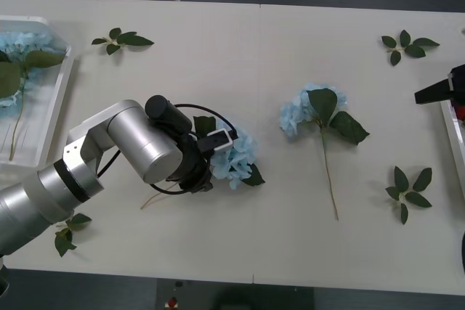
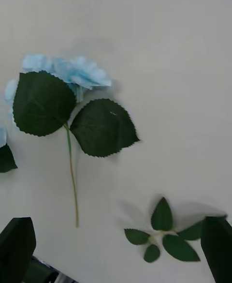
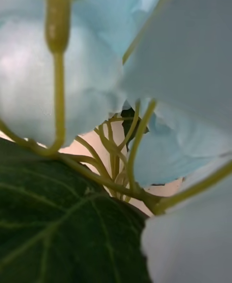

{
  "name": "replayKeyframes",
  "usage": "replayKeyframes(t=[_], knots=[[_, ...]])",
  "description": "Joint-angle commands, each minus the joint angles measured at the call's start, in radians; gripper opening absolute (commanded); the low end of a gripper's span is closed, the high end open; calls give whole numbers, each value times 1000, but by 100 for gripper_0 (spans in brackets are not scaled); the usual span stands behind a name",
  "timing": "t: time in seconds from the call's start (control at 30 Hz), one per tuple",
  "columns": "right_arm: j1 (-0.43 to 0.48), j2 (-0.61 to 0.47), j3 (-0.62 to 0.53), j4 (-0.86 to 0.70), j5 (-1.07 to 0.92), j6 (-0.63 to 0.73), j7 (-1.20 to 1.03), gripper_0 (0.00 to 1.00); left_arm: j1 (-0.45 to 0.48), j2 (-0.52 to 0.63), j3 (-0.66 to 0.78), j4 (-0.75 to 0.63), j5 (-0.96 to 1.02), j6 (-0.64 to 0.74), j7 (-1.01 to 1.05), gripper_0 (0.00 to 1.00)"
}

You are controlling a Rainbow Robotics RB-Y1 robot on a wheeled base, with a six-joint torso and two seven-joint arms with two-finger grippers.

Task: Put the red flowers into the right box and the blue flowers into the left box

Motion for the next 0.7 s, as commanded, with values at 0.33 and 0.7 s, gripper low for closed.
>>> replayKeyframes(t=[0.33,0.7], knots=[[-9,276,72,-148,316,27,-141,100,-24,-5,-13,-13,-2,-6,-51,59],[-1,412,193,-169,552,-8,-193,100,-24,-5,-18,-13,-10,-13,-46,0]])
